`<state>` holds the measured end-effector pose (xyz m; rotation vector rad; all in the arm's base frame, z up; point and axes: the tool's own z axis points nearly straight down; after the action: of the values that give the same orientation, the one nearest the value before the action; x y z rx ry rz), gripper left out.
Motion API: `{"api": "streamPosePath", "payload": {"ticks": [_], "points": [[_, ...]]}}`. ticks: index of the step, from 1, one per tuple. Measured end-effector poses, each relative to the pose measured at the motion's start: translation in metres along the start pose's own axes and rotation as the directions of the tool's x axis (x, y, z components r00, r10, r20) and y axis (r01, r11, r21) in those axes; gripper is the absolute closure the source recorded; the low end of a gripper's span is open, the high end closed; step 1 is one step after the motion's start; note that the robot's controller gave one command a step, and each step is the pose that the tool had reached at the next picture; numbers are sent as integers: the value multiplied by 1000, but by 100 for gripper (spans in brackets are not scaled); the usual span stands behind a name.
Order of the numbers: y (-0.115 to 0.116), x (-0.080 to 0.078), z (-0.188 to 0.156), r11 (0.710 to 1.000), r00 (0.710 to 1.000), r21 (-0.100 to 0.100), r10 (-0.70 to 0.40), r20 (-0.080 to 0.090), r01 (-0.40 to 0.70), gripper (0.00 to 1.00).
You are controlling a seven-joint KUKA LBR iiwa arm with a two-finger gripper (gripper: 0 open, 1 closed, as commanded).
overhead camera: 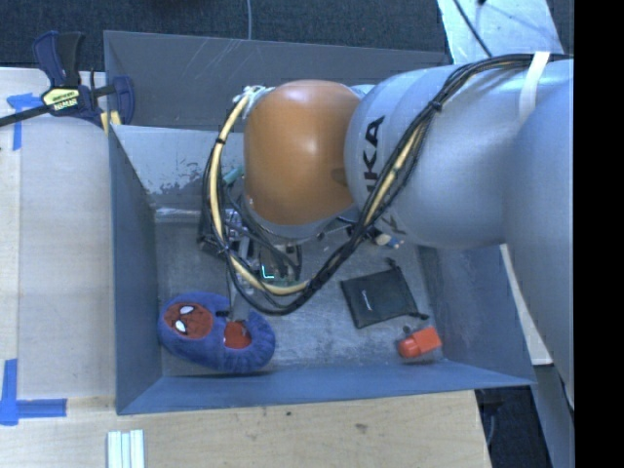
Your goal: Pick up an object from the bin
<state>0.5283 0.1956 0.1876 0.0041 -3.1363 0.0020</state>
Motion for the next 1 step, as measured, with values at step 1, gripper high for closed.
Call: {"api": "streamPosePath", "payload": {"ticks": [1], "points": [[-1, -2, -4, 1000, 1000, -2, 4, 8, -4, 100]]}}
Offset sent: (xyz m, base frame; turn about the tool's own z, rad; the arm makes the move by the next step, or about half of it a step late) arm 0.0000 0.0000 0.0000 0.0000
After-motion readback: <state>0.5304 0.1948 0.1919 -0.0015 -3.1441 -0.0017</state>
